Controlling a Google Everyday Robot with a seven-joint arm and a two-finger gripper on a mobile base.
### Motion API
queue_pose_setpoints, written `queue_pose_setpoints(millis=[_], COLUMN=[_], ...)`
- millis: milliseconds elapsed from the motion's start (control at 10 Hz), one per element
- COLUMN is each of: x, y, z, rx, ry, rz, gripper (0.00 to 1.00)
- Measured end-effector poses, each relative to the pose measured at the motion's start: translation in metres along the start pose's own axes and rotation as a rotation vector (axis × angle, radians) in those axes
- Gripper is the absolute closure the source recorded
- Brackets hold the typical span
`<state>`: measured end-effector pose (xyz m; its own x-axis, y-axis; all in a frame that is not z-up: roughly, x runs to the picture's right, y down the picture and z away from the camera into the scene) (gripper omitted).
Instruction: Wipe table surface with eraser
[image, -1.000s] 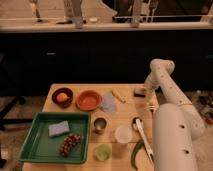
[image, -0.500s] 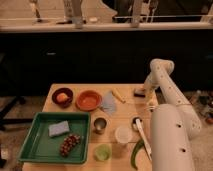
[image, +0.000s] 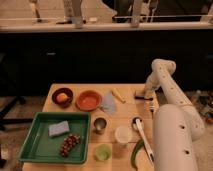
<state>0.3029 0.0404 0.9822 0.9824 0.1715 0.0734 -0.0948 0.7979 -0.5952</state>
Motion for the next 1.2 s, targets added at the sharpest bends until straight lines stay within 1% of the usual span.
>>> queue_pose_setpoints(millis=[100,200,600,900,1100,1200], x=[0.000,0.001,0.002,0.002,-0.004,-0.012], y=[0.000,0.000,-0.004,-0.008,-0.009,-0.009], z=[-0.001,-0.002,-0.007,-0.005,0.000,0.002], rx=[0.003,0.005,0.026,0.034,0.022,0.019], ry=[-0.003,-0.005,-0.018,-0.035,-0.048,-0.057], rz=[0.001,0.002,0.003,-0.005,-0.022,-0.039], gripper=[0.99,1.00,1.00,1.00,1.00,1.00])
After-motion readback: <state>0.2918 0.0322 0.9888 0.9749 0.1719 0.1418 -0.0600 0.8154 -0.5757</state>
